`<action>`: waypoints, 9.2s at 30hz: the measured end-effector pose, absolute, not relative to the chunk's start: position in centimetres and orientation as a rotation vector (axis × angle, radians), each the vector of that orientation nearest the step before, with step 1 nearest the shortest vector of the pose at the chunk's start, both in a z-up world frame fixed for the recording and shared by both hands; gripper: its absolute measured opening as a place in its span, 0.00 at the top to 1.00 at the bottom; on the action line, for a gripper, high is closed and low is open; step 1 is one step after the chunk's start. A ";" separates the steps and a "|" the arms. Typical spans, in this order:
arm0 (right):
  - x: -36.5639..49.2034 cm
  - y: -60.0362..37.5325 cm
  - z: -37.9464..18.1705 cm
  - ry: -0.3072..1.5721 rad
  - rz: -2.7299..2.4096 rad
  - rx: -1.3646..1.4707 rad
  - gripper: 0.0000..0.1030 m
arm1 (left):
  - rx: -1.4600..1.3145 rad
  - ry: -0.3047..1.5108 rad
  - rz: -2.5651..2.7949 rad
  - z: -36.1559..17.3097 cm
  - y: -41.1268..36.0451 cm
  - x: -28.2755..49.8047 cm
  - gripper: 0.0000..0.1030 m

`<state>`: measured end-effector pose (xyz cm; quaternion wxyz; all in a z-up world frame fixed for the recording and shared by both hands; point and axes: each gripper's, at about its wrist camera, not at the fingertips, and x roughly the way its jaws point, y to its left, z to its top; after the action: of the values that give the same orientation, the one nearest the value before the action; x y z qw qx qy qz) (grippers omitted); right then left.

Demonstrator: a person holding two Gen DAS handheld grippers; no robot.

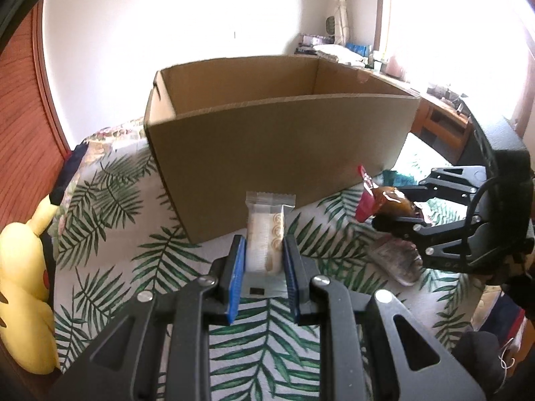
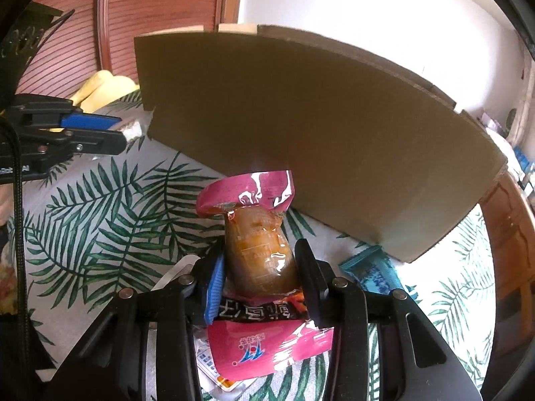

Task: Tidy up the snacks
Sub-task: 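Lift both held snacks and carry them over the box, then open the left tool to drop the white packet, then open the right tool, then move the right tool to the blue-wrapped snack while the left tool nears a clear packet, then close the right tool on the blue snack while the left tool grips the clear packet, then lift both held snacks and carry them over the cardboard box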

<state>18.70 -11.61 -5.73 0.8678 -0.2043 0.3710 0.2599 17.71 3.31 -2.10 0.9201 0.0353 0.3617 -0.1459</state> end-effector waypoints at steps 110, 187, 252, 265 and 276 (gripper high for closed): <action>28.1 -10.5 2.0 0.723 0.418 -0.205 0.58 | 0.083 0.638 -0.178 5.6 4.3 23.1 0.53; 18.5 -23.5 -6.3 0.838 0.379 -0.259 0.77 | 0.246 0.836 -0.520 -4.9 -9.6 14.0 0.52; 18.5 -23.9 -6.3 0.837 0.412 -0.203 0.77 | 0.030 0.796 -0.408 -3.7 -7.6 17.0 0.78; 17.4 -24.5 -5.3 0.747 0.405 -0.201 0.77 | 0.024 0.744 -0.391 -1.6 -6.1 16.1 0.78; 17.7 -24.7 -4.9 0.749 0.400 -0.192 0.77 | 0.031 0.692 -0.396 0.9 -4.9 14.6 0.78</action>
<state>17.66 -24.74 -4.89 0.9069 -0.0931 0.3626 0.1935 14.61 -4.85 0.89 0.9214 0.0153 0.3370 -0.1928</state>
